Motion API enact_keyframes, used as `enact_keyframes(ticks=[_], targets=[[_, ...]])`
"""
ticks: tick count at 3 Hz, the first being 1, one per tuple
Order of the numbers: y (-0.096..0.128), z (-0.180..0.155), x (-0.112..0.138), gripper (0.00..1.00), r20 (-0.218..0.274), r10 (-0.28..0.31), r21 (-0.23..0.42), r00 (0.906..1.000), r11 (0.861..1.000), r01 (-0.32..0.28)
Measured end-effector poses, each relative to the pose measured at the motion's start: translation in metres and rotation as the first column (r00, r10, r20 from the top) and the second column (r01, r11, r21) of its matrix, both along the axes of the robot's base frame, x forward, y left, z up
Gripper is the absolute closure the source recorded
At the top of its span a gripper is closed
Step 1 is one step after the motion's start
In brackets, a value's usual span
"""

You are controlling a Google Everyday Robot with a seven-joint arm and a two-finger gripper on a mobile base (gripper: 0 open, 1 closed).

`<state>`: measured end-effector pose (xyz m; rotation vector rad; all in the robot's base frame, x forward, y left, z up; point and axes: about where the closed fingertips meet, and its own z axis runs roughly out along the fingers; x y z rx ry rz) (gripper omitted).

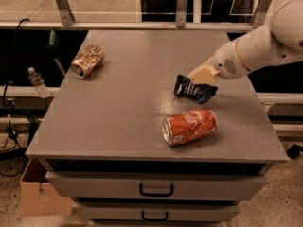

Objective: Move rxbar blueberry near coke can

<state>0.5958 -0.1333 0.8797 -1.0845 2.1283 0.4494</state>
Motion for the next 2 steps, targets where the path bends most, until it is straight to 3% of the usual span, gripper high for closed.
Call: enact_keyframes(ticks=[2], targets=[[-0.007,-0.017,-0.029,0.61,-0.081,-0.027,-0.012,0.9963,1.000,0.026]])
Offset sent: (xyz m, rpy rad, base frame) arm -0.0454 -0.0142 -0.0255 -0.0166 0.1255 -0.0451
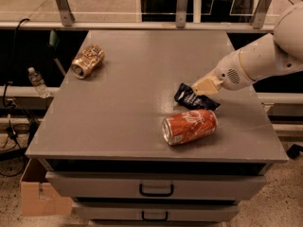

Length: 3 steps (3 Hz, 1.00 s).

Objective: Move rxbar blueberry near coke can

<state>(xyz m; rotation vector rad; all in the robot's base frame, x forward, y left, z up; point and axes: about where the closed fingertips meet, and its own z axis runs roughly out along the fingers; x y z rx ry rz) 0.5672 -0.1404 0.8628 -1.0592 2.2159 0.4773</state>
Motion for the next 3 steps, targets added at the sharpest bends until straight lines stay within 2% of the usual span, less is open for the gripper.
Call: enact_keyframes(ticks=[2,3], targets=[[0.0008,-0.0082,-0.0129,0.13,-0.034,-0.002,0.000,0.9994,1.000,0.002],[0.0017,-0.0046,-0.0066,0.00,-0.016,0.003,-0.001,0.9999,1.000,-0.003]])
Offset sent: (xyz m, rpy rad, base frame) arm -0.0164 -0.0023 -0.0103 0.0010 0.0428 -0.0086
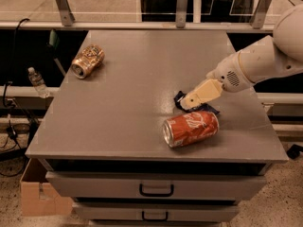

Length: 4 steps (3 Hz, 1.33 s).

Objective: Move rxbar blueberry near coke can

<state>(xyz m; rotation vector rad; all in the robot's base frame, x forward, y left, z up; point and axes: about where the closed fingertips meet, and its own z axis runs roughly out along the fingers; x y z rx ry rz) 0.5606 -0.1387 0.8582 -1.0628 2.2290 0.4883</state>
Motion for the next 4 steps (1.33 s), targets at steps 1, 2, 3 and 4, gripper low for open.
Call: enact_keyframes(ticks=[1,2,3,4], targets=[[-0.008,0.014,0.013,0.00,0.051,-0.022,0.007,0.9985,1.000,0.021],[-0.034,0.051,0.032,0.00,0.164,-0.092,0.094,0.9821,0.993,0.077],[-0.072,0.114,0.046,0.00,0.328,-0.182,0.222,0.9269,0.969,0.112],[-0.117,0.192,0.038,0.00,0.524,-0.279,0.357,0.8044,0.930,0.090]])
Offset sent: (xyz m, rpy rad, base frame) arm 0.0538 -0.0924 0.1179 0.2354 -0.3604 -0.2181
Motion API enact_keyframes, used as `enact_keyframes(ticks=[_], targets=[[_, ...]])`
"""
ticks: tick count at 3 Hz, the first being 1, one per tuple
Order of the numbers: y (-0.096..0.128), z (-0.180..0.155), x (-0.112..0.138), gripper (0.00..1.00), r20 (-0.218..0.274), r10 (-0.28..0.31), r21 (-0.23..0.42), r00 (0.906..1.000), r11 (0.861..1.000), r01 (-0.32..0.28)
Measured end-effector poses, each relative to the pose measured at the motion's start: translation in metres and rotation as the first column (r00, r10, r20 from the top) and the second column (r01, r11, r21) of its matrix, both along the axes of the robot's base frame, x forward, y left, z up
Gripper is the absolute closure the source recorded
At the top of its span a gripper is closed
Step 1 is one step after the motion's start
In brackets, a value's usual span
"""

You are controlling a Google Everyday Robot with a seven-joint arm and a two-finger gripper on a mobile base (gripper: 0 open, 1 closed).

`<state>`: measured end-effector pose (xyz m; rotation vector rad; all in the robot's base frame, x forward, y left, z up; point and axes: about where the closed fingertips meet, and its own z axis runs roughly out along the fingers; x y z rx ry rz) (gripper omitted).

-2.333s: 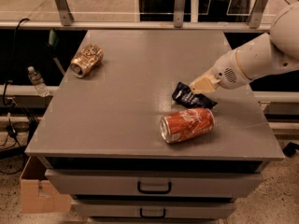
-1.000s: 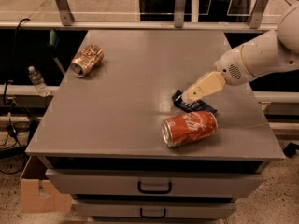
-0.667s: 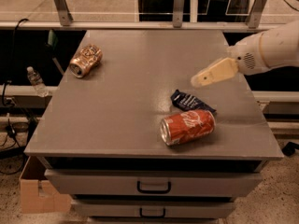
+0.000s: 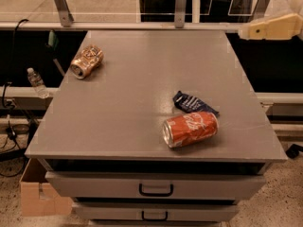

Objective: Move rxbar blueberry near coke can

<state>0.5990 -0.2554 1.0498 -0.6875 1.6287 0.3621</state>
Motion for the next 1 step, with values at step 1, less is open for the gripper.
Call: enact_keyframes(ticks=[1], targets=[[0.0046,-0.0041,-0.0011,0.00,-0.005,0.011,-0.019,0.9999,1.000,-0.011]])
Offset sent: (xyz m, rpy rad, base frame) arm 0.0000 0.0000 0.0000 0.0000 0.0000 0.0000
